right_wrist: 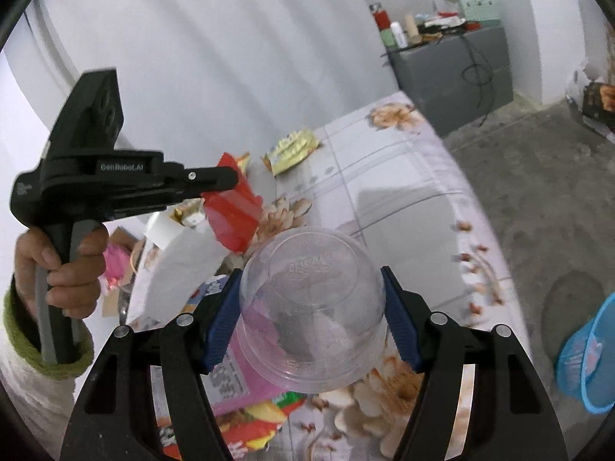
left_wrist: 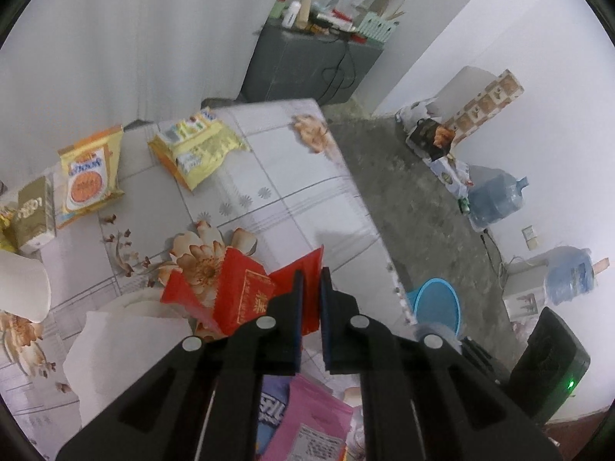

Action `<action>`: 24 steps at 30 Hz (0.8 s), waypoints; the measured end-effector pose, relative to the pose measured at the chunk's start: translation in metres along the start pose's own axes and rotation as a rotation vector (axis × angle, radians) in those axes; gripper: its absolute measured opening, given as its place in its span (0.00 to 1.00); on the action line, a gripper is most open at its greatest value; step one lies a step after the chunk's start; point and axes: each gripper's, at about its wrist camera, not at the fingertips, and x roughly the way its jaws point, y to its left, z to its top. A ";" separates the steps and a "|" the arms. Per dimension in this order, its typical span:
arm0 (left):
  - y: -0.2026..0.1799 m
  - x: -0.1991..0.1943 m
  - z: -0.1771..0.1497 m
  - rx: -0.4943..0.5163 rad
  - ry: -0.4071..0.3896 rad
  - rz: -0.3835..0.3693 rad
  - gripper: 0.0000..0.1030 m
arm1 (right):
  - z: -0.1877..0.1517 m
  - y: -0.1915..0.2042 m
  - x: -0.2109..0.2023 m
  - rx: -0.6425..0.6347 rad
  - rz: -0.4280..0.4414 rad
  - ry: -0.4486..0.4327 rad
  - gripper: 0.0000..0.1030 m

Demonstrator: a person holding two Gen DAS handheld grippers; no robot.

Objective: Collect trash
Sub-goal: 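Carry both items over the blue wastebasket and open both tools to drop them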

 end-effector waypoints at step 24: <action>-0.159 0.000 -0.038 0.198 0.006 -0.192 0.06 | -0.058 -0.109 -0.163 0.254 -0.204 -0.245 0.63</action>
